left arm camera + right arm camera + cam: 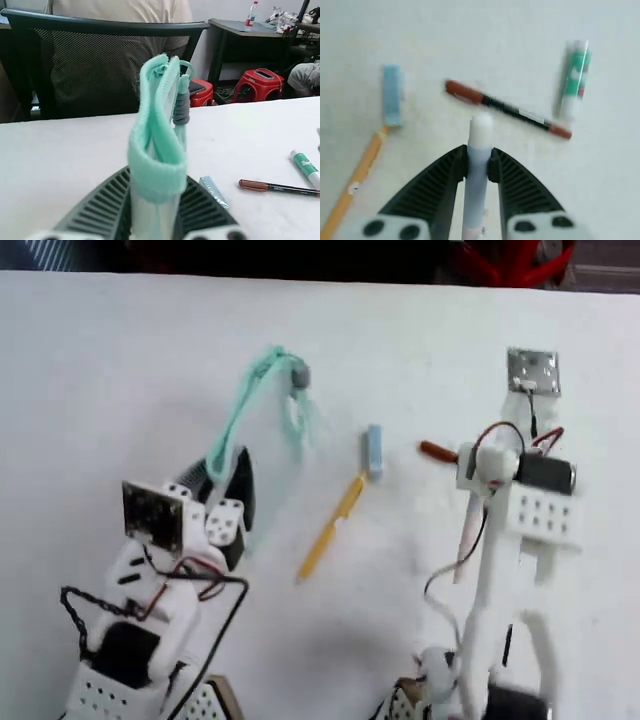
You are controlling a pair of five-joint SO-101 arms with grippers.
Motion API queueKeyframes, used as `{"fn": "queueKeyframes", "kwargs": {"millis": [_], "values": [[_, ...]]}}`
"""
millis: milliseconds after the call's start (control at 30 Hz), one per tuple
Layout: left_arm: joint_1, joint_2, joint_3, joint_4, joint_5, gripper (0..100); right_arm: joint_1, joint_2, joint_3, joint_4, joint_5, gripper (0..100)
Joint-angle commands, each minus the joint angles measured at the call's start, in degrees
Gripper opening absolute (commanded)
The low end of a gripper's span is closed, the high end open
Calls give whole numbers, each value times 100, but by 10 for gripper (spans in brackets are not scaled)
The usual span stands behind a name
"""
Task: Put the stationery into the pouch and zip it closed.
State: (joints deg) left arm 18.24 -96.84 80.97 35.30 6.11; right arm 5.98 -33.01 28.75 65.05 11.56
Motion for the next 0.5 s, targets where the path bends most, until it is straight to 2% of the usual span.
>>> {"fn": "queueKeyframes", "kwargs": {"millis": [0, 133, 200, 300, 467], "values": [[277, -760, 369, 70, -237, 30, -734, -1912, -404, -4, 369, 17], [347, -778, 422, 79, -53, 112, -2035, -2993, -1029, -4, 457, 17], [312, -734, 431, 105, 273, 146, -2651, -3046, -1618, -4, 457, 17], [312, -734, 404, 255, 316, 156, -3248, -2668, -2611, -13, 387, 17], [312, -734, 404, 246, 316, 158, -3767, -1367, -4053, 4, -695, 17]]}}
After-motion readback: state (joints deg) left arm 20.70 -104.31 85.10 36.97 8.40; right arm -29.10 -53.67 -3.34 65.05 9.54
